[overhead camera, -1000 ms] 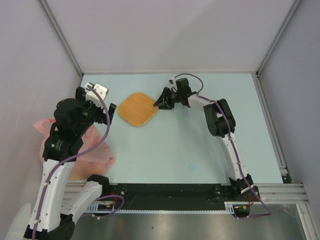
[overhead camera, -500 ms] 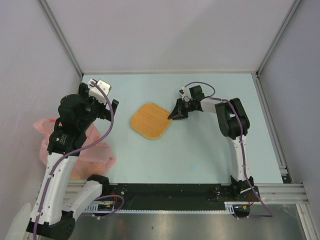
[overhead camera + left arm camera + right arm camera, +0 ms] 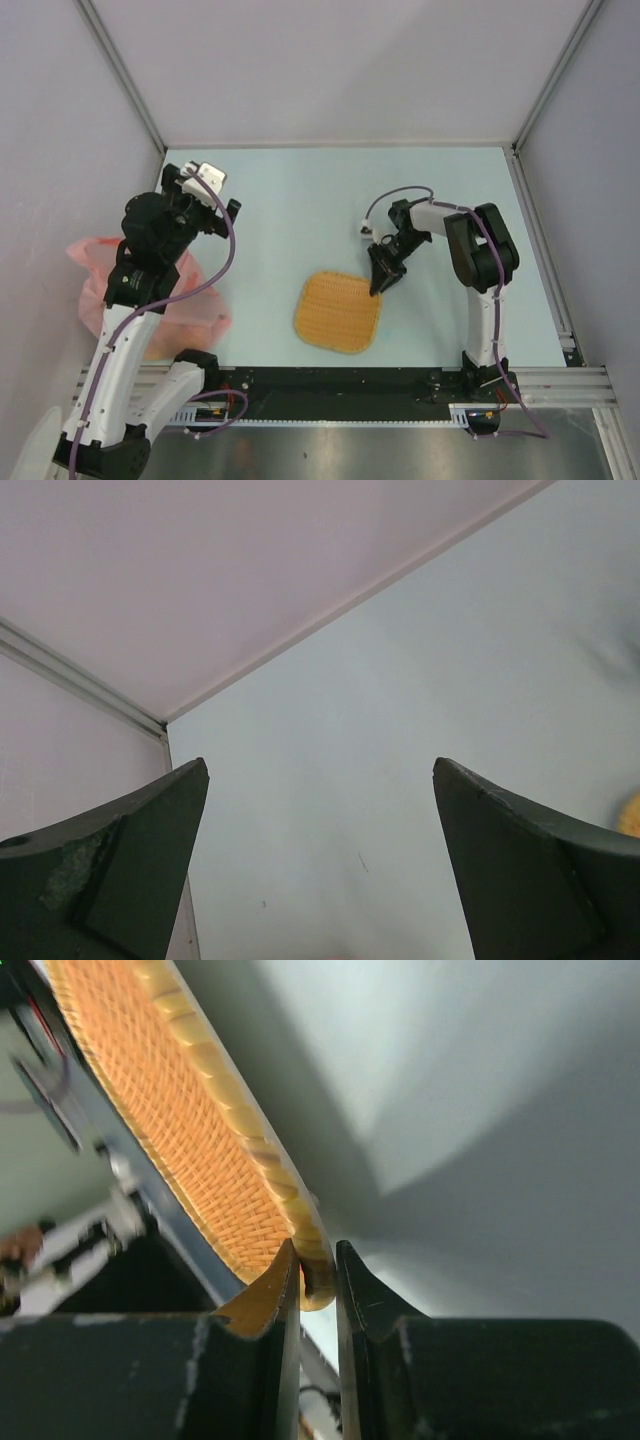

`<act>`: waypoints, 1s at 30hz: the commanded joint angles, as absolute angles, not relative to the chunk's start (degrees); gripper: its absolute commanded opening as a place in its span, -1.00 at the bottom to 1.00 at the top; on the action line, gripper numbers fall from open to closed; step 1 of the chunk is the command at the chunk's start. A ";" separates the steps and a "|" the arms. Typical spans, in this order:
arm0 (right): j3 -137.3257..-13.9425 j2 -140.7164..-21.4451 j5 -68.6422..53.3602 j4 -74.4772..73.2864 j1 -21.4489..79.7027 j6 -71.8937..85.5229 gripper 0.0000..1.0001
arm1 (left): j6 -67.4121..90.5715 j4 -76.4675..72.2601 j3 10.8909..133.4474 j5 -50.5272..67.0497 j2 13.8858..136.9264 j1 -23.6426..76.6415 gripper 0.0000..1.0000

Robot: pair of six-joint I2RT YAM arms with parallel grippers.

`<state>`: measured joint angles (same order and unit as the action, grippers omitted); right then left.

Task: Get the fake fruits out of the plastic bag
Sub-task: Move the plate to the center of the board.

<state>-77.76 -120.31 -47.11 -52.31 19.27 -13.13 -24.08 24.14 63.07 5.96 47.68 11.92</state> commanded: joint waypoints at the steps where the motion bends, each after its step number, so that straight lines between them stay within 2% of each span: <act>1: -73.13 -119.45 -39.81 -61.88 21.53 -24.26 -1.00 | -25.67 19.78 61.00 5.10 46.23 11.60 1.00; 7: -74.00 -118.92 -38.41 -56.87 20.22 -21.89 -1.00 | -24.79 19.25 59.76 5.71 46.23 11.51 1.00; 18: -95.17 -129.81 -37.44 -62.66 20.39 -26.55 -1.00 | -24.96 20.39 61.52 5.45 46.67 11.51 1.00; 21: -97.21 -131.31 -37.71 -63.19 20.57 -27.15 -0.92 | -25.22 21.53 62.14 4.57 46.23 11.43 1.00; 23: -96.24 -131.31 -37.62 -63.63 20.92 -27.68 -0.74 | -25.31 21.53 62.57 2.82 45.62 11.34 1.00; 24: -96.15 -131.40 -37.44 -64.15 20.83 -26.99 -0.36 | -25.23 22.14 63.19 2.55 45.53 10.90 0.99; 25: -97.02 -131.31 -37.70 -65.64 20.66 -26.55 -0.16 | -25.22 23.11 65.80 2.37 45.70 10.55 0.99; 26: -97.81 -130.96 -38.84 -66.96 19.78 -26.54 0.19 | -25.14 24.59 67.92 2.98 46.57 9.94 1.00; 27: -98.43 -130.26 -41.98 -68.28 18.99 -26.19 0.98 | -24.88 28.18 70.20 3.25 47.10 8.37 1.00; 30: -101.24 -124.03 -47.18 -66.29 15.56 -24.10 1.00 | -24.34 34.51 78.73 1.95 48.51 3.89 1.00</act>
